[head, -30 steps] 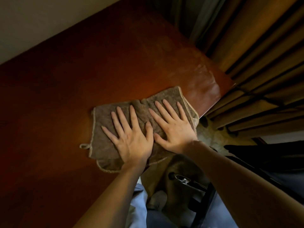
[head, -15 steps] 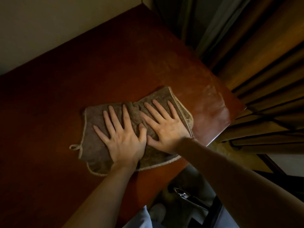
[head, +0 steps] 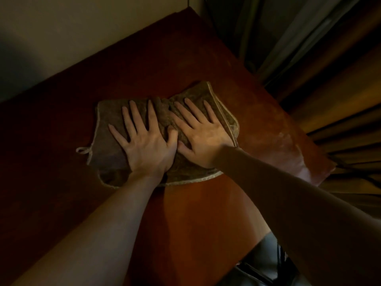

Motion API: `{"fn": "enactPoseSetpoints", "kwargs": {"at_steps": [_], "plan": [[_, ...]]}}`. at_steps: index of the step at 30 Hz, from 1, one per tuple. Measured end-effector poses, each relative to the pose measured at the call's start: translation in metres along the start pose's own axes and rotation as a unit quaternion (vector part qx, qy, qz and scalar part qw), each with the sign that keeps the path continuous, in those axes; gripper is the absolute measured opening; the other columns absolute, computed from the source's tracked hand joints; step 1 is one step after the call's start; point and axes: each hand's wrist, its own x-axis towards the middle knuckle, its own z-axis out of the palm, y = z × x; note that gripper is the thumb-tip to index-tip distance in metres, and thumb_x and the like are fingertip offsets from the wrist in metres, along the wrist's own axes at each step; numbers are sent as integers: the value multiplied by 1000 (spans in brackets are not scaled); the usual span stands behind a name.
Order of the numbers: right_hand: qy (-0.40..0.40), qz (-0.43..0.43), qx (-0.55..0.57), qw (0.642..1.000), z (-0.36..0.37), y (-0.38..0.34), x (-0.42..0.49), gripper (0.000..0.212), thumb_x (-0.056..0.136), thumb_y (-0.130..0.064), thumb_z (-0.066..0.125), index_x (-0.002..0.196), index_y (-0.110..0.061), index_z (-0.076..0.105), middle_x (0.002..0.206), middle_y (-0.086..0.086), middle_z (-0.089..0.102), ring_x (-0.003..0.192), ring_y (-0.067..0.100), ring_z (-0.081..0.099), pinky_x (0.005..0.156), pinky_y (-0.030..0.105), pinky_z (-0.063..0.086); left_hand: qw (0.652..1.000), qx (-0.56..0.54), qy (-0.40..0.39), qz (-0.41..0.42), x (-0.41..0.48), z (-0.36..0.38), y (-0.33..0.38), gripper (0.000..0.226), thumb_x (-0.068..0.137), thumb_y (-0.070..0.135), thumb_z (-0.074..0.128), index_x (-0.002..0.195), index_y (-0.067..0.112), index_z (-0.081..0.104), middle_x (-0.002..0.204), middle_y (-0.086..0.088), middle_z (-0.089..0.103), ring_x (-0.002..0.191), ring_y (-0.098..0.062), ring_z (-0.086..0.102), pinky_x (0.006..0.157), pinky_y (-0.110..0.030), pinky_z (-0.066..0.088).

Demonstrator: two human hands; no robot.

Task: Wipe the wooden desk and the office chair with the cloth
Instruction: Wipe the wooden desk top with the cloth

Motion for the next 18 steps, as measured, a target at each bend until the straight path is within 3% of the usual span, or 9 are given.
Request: {"fn": "enactPoseSetpoints", "kwargs": {"at_steps": [7, 14, 18], "plan": [[-11, -17, -5, 1000, -11, 29, 58, 69, 103, -52, 17, 166, -24, 7, 174, 2, 3, 160, 22, -5, 128, 53, -6, 1000, -6, 15, -12, 56, 2, 7, 85, 91, 65, 14, 164, 21, 14, 170, -18, 7, 158, -35, 2, 120, -70, 4], [2, -24, -9, 1000, -19, 53, 98, 67, 103, -47, 21, 165, -22, 15, 173, 2, 8, 160, 23, -1, 127, 54, 1, 1000, -6, 2, -23, 102, 0, 15, 89, 88, 69, 5, 165, 25, 9, 171, -16, 3, 158, -34, -1, 120, -71, 3], [10, -16, -5, 1000, -25, 69, 122, 73, 97, -51, 14, 164, -25, 18, 173, 0, 11, 160, 22, 1, 128, 53, 1, 1000, -13, 8, -22, 134, 1, 22, 91, 84, 71, 1, 164, 28, 10, 171, -15, 2, 158, -33, -2, 120, -71, 1]]}}
